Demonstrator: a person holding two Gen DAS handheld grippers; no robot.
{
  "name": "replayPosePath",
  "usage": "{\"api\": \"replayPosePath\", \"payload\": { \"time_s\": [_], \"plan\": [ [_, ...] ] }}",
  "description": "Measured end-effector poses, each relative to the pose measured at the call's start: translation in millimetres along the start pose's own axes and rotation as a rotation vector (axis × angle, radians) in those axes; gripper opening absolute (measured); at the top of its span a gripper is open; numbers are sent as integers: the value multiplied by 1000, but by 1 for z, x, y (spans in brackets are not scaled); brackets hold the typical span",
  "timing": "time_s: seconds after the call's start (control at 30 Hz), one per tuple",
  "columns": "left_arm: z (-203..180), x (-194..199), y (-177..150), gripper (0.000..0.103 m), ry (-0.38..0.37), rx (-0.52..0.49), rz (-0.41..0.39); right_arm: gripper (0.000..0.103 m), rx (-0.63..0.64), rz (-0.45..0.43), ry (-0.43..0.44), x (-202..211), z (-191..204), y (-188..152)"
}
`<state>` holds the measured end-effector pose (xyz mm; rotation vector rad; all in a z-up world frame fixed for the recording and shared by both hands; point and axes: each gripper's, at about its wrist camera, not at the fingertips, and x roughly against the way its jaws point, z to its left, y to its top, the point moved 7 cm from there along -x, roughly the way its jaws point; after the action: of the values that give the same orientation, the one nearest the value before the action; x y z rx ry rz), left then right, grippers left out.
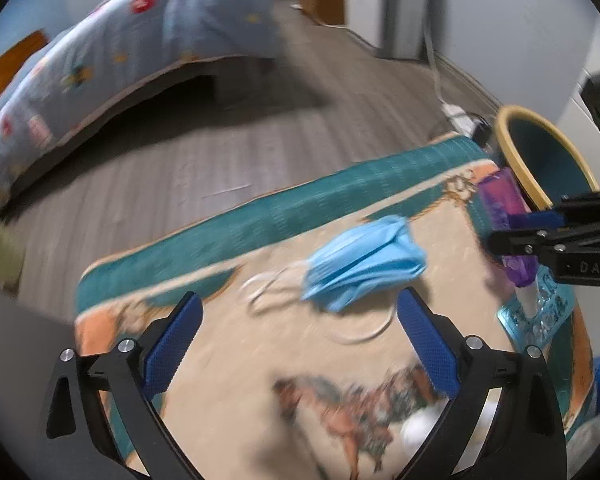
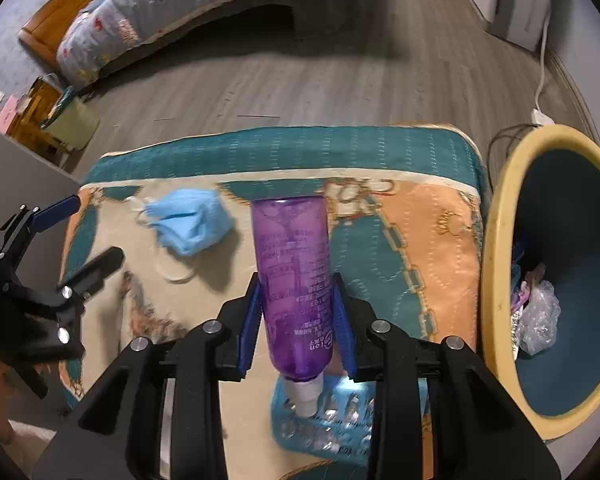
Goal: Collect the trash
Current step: 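Grasp the blue face mask with the left tool while the right tool holds the bottle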
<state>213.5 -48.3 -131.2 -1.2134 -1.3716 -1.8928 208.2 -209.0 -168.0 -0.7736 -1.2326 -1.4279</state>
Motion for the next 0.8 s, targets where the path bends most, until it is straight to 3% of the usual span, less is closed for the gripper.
{"api": "replayPosePath", "payload": {
  "time_s": [0.23,0.4,0.47,0.6,0.67,0.73,0.8],
  "plan": [
    [-35,-27,8,94,-60,-120,35,32,-12,28,-22,-14,-19,6],
    [-45,-45,0,76,-53,-191,99,34,67,29,-46,-23,-7,6],
    [-47,-47,-2,68,-42,-216,107,44,109,26,-62,-24,-4,5],
    [-46,-48,-4,50,-54,-212,119,47,140,16,-85,-24,-2,0],
    [-45,-47,-5,38,-58,-212,124,42,155,17,-97,-25,-1,-3],
    [-44,-44,-5,34,-64,-207,120,32,162,18,-88,-24,3,-3],
    [-43,-42,-5,27,-70,-202,119,32,148,17,-78,-21,4,-3]
  ]
}}
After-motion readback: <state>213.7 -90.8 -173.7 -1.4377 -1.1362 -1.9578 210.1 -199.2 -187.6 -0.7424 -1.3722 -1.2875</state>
